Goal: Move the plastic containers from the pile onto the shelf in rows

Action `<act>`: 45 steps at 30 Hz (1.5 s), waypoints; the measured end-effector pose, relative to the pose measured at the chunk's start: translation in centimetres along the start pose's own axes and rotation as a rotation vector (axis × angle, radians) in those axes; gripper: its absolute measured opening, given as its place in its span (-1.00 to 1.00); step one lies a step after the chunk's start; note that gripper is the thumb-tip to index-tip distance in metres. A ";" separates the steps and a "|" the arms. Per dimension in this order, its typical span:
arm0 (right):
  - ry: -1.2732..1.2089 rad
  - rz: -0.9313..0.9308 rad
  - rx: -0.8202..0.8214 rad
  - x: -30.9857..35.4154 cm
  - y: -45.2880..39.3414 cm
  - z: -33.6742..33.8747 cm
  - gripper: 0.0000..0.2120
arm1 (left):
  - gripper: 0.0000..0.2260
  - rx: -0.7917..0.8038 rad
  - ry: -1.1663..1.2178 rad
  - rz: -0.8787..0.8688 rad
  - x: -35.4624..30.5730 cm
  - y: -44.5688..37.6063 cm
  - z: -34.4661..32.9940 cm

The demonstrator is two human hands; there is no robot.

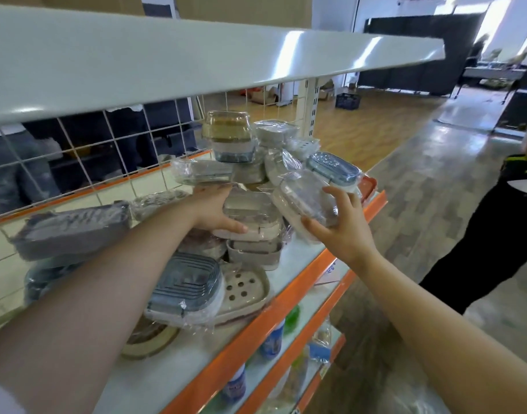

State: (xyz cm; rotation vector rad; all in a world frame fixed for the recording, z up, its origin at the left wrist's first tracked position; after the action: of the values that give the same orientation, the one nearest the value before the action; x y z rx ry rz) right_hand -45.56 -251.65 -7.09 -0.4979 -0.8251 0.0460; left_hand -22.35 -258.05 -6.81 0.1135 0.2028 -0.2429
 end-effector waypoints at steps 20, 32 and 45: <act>-0.114 -0.069 -0.094 0.4 1.6 0.8 -0.35 | -0.02 -0.474 0.043 0.109 -1.0 3.4 2.1; -0.114 -0.047 -0.120 0.7 4.1 3.7 -0.35 | -0.07 -0.679 0.077 0.173 -4.2 8.3 2.9; -0.197 0.091 0.031 5.4 9.3 0.5 -0.36 | -0.05 -0.744 0.078 0.320 -0.5 20.0 0.8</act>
State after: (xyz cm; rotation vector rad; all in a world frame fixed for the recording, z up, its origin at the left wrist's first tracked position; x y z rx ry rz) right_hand -40.84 -241.97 -7.15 -0.5064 -0.9923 0.1939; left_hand -17.70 -238.77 -4.15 -0.5804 0.3367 0.1653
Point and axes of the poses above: each hand's wrist, its own y-axis away from the middle knuckle, its own z-axis out of the back of the hand, x = y × z, the point moved 7 cm from there along -y, towards the middle knuckle, and after that the axes turned 4 degrees about -x, right-handed, at the moved point
